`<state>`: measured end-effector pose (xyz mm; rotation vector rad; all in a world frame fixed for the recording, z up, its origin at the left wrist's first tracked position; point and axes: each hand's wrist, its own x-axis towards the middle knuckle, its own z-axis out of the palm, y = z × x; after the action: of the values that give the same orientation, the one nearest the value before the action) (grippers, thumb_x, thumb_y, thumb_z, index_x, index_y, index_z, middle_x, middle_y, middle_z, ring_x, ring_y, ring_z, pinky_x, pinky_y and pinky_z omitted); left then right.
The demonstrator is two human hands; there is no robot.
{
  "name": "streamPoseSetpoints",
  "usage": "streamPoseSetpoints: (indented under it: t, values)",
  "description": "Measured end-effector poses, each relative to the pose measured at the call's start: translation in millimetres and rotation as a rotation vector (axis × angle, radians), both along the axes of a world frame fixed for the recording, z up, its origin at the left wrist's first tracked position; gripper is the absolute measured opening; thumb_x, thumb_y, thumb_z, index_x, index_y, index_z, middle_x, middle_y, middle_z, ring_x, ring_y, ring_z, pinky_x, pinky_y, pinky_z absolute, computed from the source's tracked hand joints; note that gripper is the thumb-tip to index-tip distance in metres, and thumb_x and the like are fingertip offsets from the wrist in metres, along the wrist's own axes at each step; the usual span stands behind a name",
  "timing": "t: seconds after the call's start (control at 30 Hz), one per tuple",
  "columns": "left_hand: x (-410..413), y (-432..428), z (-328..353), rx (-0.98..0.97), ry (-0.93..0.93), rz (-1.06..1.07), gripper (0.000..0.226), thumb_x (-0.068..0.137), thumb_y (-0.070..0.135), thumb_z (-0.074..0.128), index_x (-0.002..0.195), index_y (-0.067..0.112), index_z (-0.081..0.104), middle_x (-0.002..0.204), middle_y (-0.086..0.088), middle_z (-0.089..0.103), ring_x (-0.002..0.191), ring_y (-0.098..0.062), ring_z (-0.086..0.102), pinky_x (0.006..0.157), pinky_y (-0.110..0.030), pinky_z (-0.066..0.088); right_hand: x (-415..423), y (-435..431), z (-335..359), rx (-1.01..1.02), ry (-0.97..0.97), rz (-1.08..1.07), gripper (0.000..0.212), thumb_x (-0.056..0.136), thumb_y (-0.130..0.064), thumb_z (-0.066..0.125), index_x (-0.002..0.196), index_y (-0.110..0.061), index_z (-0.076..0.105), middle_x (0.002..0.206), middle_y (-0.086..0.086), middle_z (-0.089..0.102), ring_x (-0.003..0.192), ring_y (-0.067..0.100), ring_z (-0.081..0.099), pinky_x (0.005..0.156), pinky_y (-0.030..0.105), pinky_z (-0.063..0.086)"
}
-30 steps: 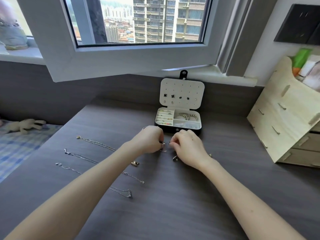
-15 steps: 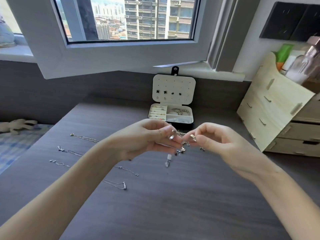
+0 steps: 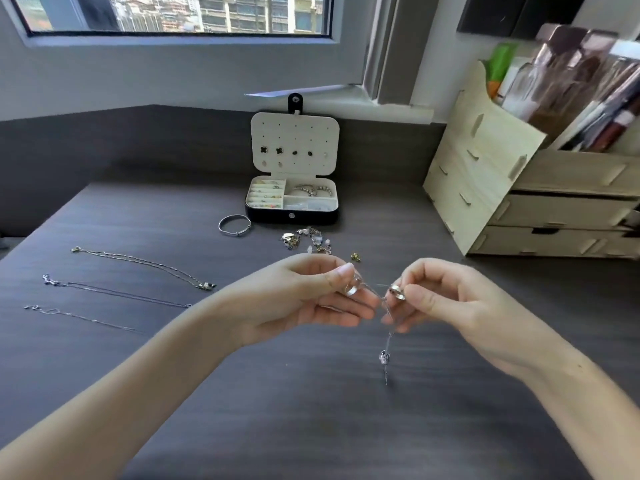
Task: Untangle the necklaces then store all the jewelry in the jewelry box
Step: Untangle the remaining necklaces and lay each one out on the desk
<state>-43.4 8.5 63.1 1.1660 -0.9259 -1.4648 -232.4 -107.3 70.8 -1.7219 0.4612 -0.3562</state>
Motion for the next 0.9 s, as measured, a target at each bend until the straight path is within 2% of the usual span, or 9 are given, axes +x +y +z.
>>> streamPoseSetpoints:
  t: [0.17,0.3,0.37,0.43,0.5,0.63,0.77,0.9]
  values:
    - [0.5,4.9,-23.6,0.109,0.033,0.139,0.023,0.082,0.03,0.055,0.087,0.008,0.057,0.107,-0.018,0.068,0.101,-0.027,0.066,0.085,-0.033,0.054,16.5,2.7,-24.9,0.08,0.103,0.035,0.01,0.091,-0.012,0.053,0.084,-0.004,0.054,0.083,0.009,0.068,0.077,0.025,0.068,0.069,0.035,0.056]
    - [7.0,8.0,-32.9,0.141,0.081,0.243,0.025,0.08,0.03,0.056,0.088,0.007,0.053,0.105,-0.021,0.069,0.094,-0.028,0.068,0.076,-0.029,0.057,34.0,1.1,-34.3,0.093,0.129,0.052,0.011,0.095,-0.009,0.049,0.084,-0.006,0.051,0.083,0.01,0.067,0.077,0.023,0.067,0.062,0.032,0.054]
    - [11.0,8.0,-35.0,0.16,0.04,0.279,0.022,0.082,0.029,0.057,0.086,0.008,0.052,0.1,-0.021,0.07,0.087,-0.027,0.069,0.071,-0.026,0.056,43.6,-1.4,-38.1,0.06,0.136,0.061,0.012,0.096,-0.009,0.049,0.084,-0.007,0.051,0.08,0.007,0.067,0.075,0.023,0.067,0.056,0.03,0.052]
    - [13.8,7.3,-36.3,0.192,-0.099,0.314,0.018,0.09,0.024,0.055,0.082,0.008,0.051,0.09,-0.017,0.071,0.075,-0.021,0.068,0.06,-0.021,0.051,53.0,-4.4,-42.0,-0.021,0.16,0.074,0.013,0.096,-0.009,0.049,0.084,-0.009,0.052,0.079,0.003,0.067,0.073,0.021,0.065,0.054,0.03,0.049]
    - [16.2,7.6,-39.4,0.206,-0.36,0.358,0.02,0.095,0.022,0.051,0.08,0.009,0.052,0.081,-0.01,0.071,0.065,-0.015,0.064,0.054,-0.019,0.044,61.5,-6.8,-44.4,-0.117,0.182,0.096,0.013,0.096,-0.009,0.05,0.084,-0.011,0.054,0.079,0.0,0.067,0.071,0.016,0.062,0.054,0.028,0.047]
    - [20.5,12.0,-48.5,0.145,-0.983,0.382,0.017,0.09,0.032,0.055,0.079,0.019,0.056,0.072,0.004,0.065,0.067,-0.012,0.059,0.062,-0.028,0.044,74.4,-9.8,-46.0,-0.342,0.223,0.133,0.01,0.092,-0.014,0.056,0.083,-0.015,0.058,0.083,-0.003,0.069,0.068,0.006,0.057,0.059,0.016,0.042]
    - [20.6,14.1,-54.1,0.036,-1.205,0.367,0.014,0.085,0.027,0.057,0.078,0.018,0.05,0.066,0.008,0.054,0.064,-0.005,0.049,0.062,-0.027,0.039,80.4,-11.3,-51.1,-0.588,0.252,0.127,0.01,0.09,-0.021,0.059,0.081,-0.024,0.057,0.077,-0.007,0.062,0.063,0.0,0.05,0.06,0.014,0.035]
    - [26.2,15.2,-62.3,-0.053,-1.366,0.364,0.012,0.082,0.028,0.051,0.079,0.018,0.046,0.068,0.008,0.046,0.066,-0.01,0.043,0.057,-0.016,0.031,80.8,-11.0,-60.5,-0.77,0.165,0.111,0.008,0.09,-0.018,0.058,0.081,-0.02,0.057,0.071,-0.017,0.048,0.068,-0.003,0.044,0.066,0.01,0.034]
